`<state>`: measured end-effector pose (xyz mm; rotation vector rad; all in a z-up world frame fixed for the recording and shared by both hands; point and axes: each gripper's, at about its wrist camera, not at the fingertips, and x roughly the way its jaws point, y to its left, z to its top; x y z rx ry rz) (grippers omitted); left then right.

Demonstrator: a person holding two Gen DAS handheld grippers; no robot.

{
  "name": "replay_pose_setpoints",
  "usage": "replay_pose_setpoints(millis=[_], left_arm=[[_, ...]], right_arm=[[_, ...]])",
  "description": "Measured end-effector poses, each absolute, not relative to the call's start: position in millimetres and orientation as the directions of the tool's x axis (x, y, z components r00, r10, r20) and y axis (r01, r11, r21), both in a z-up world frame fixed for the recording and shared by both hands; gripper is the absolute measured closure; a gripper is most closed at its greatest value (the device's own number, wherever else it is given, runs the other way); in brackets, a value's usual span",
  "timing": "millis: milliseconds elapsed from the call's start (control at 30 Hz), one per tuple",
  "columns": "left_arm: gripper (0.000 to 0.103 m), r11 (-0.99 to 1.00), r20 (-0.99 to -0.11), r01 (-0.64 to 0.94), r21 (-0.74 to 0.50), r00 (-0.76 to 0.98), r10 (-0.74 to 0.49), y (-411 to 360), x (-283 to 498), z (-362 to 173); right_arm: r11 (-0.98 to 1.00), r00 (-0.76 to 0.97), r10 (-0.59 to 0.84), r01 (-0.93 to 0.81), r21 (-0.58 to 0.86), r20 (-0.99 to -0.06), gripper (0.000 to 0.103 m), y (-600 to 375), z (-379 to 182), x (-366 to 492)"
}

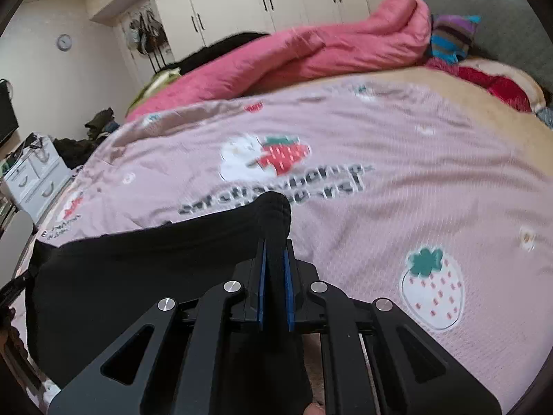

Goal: Fold small clothes

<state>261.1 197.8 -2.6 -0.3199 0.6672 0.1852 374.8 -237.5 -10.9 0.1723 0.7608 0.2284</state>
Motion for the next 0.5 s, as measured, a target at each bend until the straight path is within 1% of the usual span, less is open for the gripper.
replay_pose_setpoints(millis=[100,200,333,400,467,500], left_arm=[[0.101,0.942,-0.66,-0.273,-0.195,0.747,0.08,193.4,265.9,-9.7],[0.1,0.943,-0.665,-0.273,-0.192,0.743,0.08,193.6,265.7,-11.4],[0.099,0.944,-0.677,-0.277,-0.179,0.731,0.086,192.7,264.9,-13.0],[0.097,0.946,-0.684,-0.281,-0.163,0.723,0.096,191.2,264.8,-14.0],[0.095,0.946,-0.689,-0.283,-0.155,0.718,0.102,190.2,264.4,-15.0],[0.094,0.946,-0.692,-0.285,-0.152,0.714,0.104,189.8,263.9,-15.4]], right_arm=[[0.967,0.674,0.24,-0.104,0.231,-0.699,0.095,-238.3,-23.7,379.9],[0.968,0.667,0.232,-0.089,0.233,-0.708,0.094,-238.0,-27.7,379.8],[0.981,0.658,0.189,-0.087,0.176,-0.729,0.093,-232.7,-31.6,377.2],[0.984,0.652,0.173,-0.078,0.161,-0.738,0.087,-232.1,-33.4,376.7],[0.984,0.653,0.171,-0.072,0.163,-0.738,0.084,-233.2,-33.5,375.8],[0.985,0.652,0.165,-0.066,0.162,-0.74,0.079,-233.9,-33.2,374.8]])
